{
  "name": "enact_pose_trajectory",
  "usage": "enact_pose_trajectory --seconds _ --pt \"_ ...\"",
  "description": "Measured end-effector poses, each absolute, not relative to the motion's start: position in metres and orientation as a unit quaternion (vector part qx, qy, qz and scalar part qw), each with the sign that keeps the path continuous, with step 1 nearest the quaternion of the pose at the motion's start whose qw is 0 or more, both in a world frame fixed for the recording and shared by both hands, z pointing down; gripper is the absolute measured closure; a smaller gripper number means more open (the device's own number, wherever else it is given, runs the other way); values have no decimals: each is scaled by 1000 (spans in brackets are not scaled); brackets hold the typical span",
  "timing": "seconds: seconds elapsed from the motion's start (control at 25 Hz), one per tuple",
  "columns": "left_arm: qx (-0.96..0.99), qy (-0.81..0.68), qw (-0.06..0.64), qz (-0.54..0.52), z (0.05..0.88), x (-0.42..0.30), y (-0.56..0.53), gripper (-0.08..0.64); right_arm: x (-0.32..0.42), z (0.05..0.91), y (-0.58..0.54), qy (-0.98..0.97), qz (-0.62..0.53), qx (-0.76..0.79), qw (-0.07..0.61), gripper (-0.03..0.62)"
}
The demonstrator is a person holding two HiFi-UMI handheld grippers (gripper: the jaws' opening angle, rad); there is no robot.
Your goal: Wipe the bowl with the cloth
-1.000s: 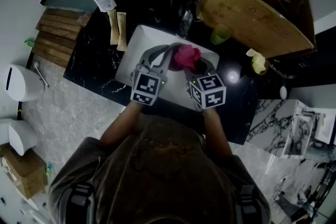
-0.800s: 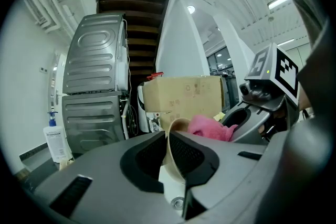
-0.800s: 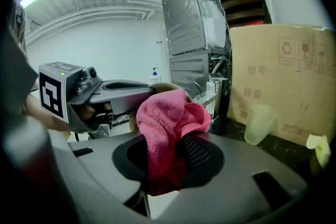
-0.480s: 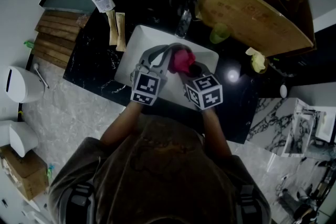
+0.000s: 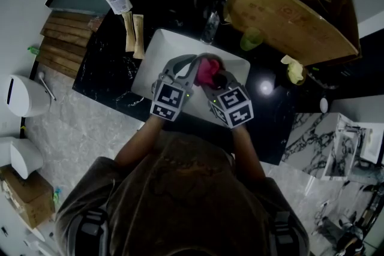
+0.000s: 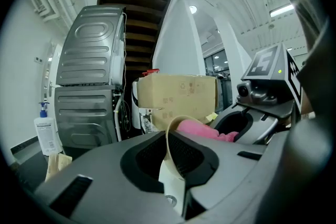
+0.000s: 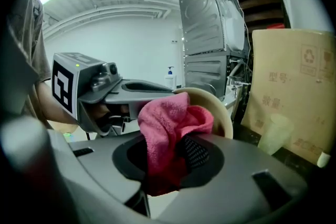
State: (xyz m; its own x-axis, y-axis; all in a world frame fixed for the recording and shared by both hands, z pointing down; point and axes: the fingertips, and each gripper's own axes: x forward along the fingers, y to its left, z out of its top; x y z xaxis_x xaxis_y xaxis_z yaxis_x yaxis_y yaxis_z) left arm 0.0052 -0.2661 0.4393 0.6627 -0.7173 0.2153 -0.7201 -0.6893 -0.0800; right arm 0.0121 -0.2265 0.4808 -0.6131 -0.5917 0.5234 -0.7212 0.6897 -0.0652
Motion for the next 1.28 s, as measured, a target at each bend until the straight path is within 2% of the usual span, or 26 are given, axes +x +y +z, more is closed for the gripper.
enact_pose_trajectory --seconds 0.76,1.28 --pt "913 -389 0 124 440 10 -260 535 31 457 -242 -877 93 427 202 485" --pt "903 -412 -15 121 437 3 -261 528 46 469 -250 -845 99 472 229 483"
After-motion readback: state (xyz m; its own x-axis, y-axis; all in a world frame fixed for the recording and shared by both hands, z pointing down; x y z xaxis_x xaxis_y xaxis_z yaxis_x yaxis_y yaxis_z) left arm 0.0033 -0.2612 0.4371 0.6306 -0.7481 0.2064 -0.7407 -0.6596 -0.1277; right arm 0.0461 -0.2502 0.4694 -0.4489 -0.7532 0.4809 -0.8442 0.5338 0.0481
